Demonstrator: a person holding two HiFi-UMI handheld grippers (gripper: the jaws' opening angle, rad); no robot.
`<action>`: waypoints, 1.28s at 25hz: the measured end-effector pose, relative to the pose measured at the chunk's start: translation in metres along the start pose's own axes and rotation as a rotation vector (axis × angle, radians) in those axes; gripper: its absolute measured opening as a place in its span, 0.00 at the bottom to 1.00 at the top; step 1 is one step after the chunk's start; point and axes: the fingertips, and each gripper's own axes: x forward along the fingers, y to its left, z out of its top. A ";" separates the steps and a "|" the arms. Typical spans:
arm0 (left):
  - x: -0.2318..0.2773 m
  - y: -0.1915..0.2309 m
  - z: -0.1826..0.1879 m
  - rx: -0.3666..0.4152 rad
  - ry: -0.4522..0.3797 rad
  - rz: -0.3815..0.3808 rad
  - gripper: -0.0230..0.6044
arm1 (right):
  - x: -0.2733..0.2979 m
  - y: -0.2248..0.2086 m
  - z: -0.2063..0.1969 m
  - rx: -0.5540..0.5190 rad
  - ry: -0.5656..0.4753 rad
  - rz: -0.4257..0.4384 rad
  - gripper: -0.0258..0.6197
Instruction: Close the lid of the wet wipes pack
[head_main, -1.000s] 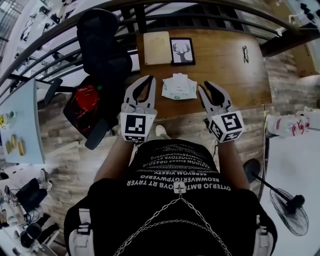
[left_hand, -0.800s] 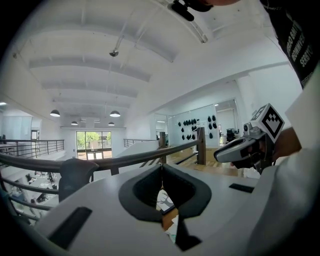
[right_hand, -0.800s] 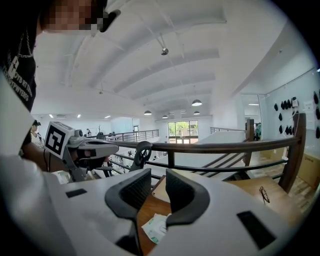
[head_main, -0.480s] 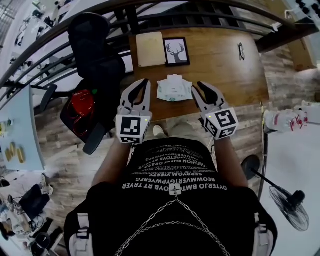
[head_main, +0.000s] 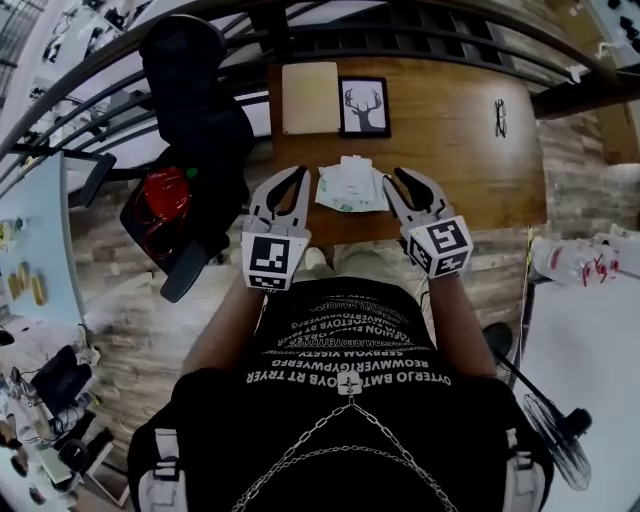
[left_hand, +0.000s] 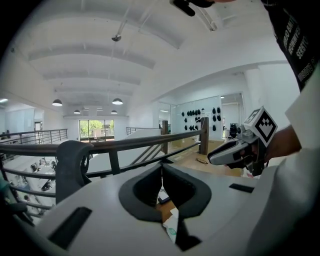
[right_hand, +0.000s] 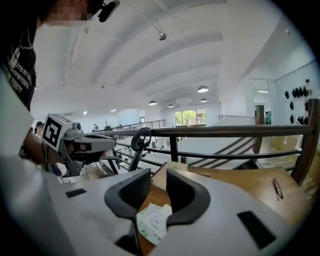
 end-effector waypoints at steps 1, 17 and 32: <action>0.003 0.001 -0.005 -0.004 0.011 0.005 0.08 | 0.004 -0.003 -0.004 0.000 0.012 0.011 0.20; 0.052 -0.023 -0.081 -0.034 0.153 -0.026 0.08 | 0.068 -0.031 -0.089 0.030 0.185 0.142 0.27; 0.079 -0.045 -0.128 -0.075 0.236 -0.066 0.08 | 0.123 -0.051 -0.175 0.085 0.381 0.217 0.33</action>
